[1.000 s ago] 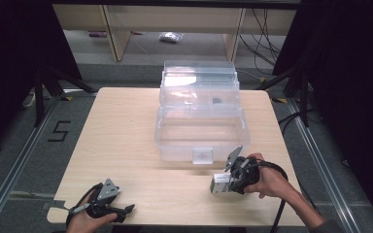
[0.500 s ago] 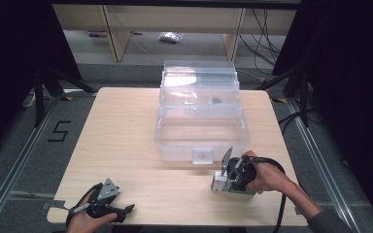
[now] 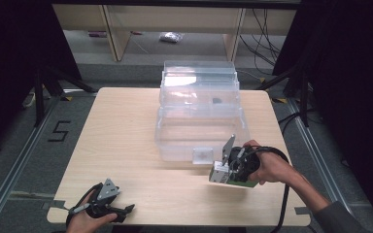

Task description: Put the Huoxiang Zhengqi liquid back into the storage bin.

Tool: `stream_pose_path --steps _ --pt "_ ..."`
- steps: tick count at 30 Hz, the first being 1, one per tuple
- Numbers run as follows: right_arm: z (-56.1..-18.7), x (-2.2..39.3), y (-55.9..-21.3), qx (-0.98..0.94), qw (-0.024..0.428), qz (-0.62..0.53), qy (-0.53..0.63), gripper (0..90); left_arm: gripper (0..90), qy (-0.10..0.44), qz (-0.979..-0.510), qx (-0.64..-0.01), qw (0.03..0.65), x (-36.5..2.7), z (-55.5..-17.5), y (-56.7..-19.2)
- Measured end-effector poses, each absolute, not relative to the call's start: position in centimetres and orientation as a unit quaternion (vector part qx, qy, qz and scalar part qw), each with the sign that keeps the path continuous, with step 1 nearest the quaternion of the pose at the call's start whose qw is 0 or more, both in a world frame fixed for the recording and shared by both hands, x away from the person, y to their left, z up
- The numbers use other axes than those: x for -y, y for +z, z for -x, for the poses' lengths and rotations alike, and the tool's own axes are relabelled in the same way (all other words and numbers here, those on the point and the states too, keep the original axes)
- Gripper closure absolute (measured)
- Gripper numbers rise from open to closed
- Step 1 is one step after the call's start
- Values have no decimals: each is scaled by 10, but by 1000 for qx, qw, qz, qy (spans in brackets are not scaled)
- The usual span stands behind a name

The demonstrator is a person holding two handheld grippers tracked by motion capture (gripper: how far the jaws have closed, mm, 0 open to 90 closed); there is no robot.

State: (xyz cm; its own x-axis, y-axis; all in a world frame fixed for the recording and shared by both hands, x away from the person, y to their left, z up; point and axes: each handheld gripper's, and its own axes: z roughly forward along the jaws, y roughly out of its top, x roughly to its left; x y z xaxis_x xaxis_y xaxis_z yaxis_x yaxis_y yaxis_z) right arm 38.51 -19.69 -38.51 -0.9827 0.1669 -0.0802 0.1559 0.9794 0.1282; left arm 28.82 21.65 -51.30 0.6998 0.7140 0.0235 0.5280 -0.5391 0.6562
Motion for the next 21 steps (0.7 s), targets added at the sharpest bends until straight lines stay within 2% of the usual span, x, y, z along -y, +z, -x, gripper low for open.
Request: stream_pose_path --steps 21 --pt "-410 177 -313 -991 87 -55 88 652 154 145 -865 -360 318 -216 -288 -513"
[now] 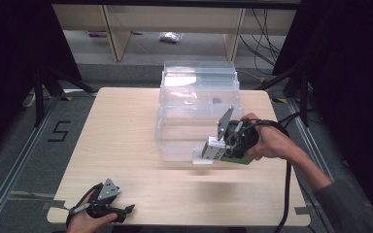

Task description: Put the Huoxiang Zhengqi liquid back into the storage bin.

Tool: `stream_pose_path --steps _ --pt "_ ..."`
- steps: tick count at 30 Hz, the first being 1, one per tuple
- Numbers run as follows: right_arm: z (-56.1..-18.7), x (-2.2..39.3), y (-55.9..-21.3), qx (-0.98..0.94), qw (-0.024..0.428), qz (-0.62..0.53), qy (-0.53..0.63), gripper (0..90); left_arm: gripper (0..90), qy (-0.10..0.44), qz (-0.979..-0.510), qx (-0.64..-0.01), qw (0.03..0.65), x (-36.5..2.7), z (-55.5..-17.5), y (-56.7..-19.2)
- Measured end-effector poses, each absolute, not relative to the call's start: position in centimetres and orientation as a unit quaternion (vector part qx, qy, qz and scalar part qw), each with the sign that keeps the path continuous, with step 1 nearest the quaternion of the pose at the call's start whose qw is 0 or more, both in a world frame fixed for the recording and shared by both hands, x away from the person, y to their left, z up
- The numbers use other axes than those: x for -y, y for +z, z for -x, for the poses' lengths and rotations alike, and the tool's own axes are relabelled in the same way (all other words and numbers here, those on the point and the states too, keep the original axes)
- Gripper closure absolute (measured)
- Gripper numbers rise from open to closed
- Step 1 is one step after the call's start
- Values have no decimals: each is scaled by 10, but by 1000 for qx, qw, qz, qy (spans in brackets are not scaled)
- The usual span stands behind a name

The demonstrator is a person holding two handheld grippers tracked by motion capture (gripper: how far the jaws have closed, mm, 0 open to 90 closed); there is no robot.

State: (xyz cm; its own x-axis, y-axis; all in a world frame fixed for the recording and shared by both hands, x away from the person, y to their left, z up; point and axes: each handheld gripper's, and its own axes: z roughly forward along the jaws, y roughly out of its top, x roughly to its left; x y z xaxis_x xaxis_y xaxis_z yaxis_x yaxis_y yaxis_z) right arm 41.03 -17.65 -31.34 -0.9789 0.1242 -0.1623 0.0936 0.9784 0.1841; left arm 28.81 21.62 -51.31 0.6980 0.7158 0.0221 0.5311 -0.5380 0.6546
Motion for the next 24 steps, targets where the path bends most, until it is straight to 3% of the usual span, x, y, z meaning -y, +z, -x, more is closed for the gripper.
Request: stream_pose_path --steps 15,24 --pt "-450 168 -289 -990 91 -62 84 653 154 143 -864 -361 321 -217 -288 -513" --pt "-481 167 -293 -992 87 -67 65 653 154 144 -861 -362 326 -216 -288 -514"
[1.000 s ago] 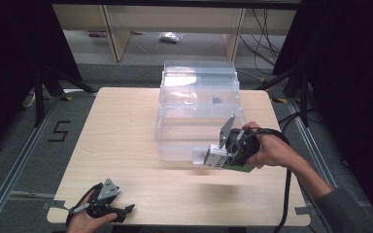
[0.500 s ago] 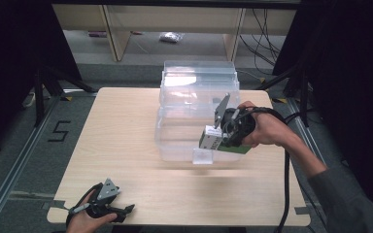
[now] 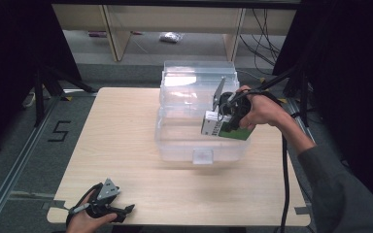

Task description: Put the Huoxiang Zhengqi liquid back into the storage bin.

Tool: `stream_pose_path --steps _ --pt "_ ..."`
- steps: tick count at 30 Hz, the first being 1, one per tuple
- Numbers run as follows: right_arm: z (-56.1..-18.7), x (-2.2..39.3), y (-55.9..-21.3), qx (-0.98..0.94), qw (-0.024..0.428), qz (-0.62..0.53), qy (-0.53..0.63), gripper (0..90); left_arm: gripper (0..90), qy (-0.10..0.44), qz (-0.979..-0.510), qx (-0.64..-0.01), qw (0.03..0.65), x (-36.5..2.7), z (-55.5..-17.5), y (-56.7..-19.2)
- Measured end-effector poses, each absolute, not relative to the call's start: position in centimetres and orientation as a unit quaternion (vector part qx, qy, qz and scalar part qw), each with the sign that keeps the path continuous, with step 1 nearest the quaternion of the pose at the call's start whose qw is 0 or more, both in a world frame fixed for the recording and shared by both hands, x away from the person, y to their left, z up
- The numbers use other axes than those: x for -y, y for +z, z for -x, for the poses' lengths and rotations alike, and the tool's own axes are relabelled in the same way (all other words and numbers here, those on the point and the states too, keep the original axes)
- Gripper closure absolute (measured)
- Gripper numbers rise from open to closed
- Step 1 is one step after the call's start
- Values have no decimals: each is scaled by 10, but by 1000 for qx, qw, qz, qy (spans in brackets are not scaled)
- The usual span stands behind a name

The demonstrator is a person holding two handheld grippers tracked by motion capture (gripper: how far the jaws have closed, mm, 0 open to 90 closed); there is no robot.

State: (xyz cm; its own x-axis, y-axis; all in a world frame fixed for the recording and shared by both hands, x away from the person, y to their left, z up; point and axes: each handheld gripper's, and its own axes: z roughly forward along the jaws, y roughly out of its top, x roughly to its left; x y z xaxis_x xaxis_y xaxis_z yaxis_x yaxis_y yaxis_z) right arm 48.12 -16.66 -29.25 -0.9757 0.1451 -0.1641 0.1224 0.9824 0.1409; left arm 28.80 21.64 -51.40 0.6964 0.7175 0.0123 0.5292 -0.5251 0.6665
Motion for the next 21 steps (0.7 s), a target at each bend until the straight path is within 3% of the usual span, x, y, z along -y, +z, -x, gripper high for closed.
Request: stream_pose_path --steps 21 --pt "-522 165 -357 -997 49 -41 39 652 154 141 -860 -364 329 -216 -288 -515"
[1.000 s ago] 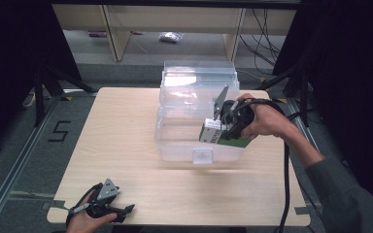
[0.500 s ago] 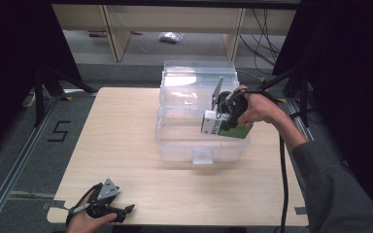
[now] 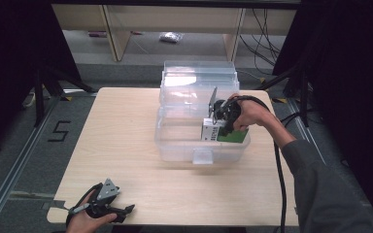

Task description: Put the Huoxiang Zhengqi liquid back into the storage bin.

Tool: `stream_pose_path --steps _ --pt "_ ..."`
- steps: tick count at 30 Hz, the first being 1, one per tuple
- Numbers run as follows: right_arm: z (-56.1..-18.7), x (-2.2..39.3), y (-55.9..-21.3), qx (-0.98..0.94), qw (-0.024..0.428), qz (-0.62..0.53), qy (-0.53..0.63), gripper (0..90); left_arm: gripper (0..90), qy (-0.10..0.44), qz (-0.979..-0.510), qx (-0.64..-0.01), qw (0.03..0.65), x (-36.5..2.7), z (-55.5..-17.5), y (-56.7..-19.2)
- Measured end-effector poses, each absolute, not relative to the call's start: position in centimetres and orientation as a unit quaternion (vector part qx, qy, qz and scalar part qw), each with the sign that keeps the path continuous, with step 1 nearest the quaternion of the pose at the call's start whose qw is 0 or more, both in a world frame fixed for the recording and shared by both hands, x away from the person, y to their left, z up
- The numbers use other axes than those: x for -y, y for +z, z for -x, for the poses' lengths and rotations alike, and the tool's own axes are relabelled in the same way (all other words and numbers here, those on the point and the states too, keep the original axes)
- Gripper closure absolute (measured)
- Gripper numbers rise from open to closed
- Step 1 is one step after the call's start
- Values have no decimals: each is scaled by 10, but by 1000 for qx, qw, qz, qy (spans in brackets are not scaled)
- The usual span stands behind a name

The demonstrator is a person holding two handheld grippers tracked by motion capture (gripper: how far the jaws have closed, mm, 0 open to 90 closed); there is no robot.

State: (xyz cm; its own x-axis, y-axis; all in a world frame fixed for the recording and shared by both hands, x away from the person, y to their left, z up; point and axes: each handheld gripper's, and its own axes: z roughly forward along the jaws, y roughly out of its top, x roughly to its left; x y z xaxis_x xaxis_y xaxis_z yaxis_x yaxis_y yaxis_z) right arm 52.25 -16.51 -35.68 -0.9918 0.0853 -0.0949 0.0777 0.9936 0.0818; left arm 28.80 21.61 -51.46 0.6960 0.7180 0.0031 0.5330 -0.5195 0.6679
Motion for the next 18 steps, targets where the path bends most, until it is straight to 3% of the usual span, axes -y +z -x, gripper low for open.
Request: stream_pose_path --steps 18 --pt "-531 170 -395 -999 31 -31 20 649 155 145 -853 -373 334 -214 -288 -517"
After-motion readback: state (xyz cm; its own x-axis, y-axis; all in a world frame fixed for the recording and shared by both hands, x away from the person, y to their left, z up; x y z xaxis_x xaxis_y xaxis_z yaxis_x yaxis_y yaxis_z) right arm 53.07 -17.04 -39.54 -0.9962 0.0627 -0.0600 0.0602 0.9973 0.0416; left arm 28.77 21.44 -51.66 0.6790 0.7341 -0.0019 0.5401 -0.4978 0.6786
